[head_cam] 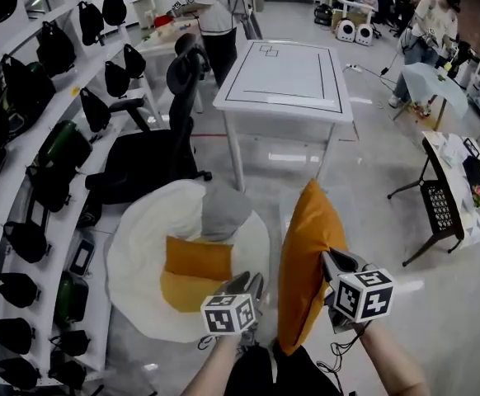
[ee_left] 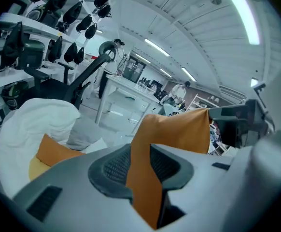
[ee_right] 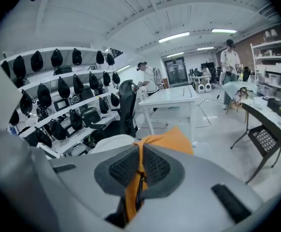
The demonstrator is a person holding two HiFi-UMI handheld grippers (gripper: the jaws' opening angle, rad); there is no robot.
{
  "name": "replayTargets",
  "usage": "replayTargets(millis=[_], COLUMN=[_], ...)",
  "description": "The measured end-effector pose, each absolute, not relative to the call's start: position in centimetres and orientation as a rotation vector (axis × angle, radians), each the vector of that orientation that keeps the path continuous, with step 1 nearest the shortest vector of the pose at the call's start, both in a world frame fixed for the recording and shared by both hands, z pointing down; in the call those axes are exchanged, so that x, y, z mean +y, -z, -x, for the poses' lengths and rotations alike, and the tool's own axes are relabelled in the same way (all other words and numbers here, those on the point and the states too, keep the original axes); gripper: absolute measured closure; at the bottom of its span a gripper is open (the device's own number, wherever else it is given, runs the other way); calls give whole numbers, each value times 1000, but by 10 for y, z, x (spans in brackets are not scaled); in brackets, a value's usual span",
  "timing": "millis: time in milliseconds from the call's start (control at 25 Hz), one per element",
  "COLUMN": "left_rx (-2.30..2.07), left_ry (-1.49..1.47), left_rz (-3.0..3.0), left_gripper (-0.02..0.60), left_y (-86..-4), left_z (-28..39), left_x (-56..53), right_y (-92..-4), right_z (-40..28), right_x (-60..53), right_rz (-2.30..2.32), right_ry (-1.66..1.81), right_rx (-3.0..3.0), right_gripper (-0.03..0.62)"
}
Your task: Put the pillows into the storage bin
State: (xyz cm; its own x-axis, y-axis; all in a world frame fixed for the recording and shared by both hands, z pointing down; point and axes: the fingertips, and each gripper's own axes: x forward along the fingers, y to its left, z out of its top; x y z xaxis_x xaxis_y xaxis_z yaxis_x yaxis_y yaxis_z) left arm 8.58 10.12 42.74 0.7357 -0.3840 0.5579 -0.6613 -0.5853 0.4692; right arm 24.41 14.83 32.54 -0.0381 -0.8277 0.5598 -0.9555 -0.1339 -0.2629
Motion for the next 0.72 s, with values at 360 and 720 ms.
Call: replayTargets(millis=[360, 720], left_rx=[-696, -686], left_ry=[-570, -553], left_rz=[-2298, -2319], left_gripper=[460, 460], left_y=[-424, -417], left_z=[-150, -199], left_x=[113, 101], right_y=[-294, -288], right_z=[-328, -384], right_x=[145, 116], right_rz=[-2130, -2170], right_ry=[-917, -880], right_rx=[-1904, -1880], right_gripper=[574, 574])
